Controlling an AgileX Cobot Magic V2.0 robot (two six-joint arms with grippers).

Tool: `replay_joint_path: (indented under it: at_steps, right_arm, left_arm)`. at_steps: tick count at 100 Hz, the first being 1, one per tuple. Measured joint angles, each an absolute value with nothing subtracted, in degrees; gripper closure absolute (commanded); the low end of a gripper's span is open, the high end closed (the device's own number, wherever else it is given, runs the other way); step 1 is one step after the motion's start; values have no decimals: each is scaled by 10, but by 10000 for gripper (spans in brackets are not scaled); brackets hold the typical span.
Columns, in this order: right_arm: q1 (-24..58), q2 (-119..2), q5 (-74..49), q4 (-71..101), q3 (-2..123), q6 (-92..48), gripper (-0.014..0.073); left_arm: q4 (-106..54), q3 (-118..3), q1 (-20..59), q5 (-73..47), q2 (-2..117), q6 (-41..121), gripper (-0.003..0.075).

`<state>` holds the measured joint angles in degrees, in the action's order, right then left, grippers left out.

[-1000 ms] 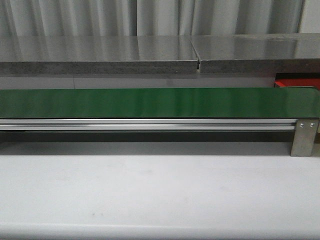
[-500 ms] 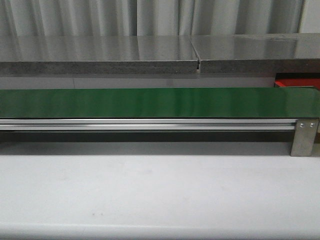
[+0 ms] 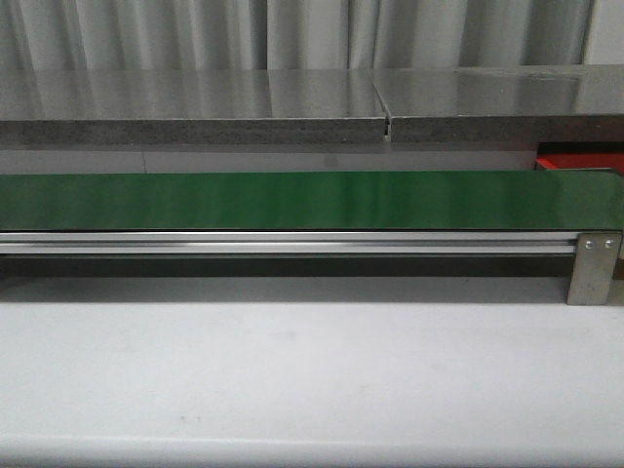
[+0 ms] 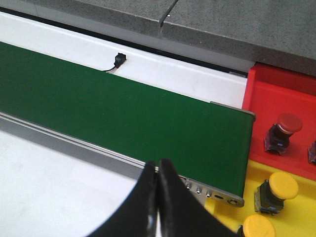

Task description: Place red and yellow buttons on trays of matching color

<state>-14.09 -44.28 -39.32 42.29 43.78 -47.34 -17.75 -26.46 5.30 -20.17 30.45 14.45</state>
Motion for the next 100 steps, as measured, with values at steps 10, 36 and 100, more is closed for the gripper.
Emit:
replay_joint_path:
  at_steps: [10, 36, 100]
  right_arm:
    - [-141, -443, -393, 423, 438, -473, 701]
    - [-141, -443, -393, 423, 438, -473, 701]
    - [-141, -443, -393, 423, 438, -473, 701]
  left_arm:
    - [-177, -266, 53, -186, 317, 144, 69]
    - [-179, -369, -29, -171, 432, 112, 69]
    - [-250, -774, -224, -334, 930, 84, 69]
